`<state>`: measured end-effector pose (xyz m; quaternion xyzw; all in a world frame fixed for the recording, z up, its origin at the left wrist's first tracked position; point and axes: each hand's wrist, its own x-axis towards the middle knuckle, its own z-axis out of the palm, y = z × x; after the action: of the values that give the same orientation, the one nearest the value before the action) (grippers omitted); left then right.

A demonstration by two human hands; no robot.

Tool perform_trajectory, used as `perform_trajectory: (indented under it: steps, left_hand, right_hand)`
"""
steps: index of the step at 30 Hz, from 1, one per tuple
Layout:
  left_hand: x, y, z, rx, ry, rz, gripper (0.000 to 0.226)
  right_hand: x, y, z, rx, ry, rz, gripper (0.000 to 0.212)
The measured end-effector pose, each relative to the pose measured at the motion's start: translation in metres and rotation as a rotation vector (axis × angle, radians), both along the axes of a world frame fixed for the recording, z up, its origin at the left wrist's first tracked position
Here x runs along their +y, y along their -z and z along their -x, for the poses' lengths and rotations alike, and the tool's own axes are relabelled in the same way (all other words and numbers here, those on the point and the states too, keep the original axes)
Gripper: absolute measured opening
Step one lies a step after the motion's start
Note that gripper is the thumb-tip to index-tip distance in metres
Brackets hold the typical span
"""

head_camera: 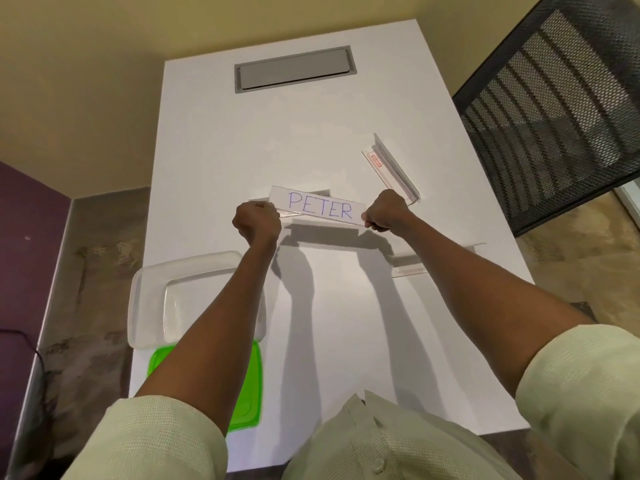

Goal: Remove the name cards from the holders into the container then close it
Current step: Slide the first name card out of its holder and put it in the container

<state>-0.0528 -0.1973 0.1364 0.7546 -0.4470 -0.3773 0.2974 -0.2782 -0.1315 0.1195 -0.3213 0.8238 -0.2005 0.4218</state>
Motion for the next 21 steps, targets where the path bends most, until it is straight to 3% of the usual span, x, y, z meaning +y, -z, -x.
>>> perform_trajectory:
  steps: [4, 9, 19, 21]
  left_hand:
    - [0.017, 0.010, 0.002, 0.021, -0.038, -0.002, 0.020]
    - [0.038, 0.028, -0.002, -0.045, -0.062, -0.030, 0.016]
    - [0.064, 0.050, -0.012, -0.054, -0.124, -0.102, 0.014]
    - [0.064, 0.061, -0.015, -0.107, -0.092, -0.135, 0.038]
  right_hand:
    - [0.006, 0.000, 0.007, 0.138, -0.113, 0.043, 0.023]
    - [0.020, 0.007, -0.002, 0.318, -0.070, 0.157, 0.014]
    - [0.047, 0.030, -0.026, 0.332, -0.082, 0.259, 0.017]
    - [0.049, 0.035, -0.030, 0.329, -0.079, 0.240, 0.014]
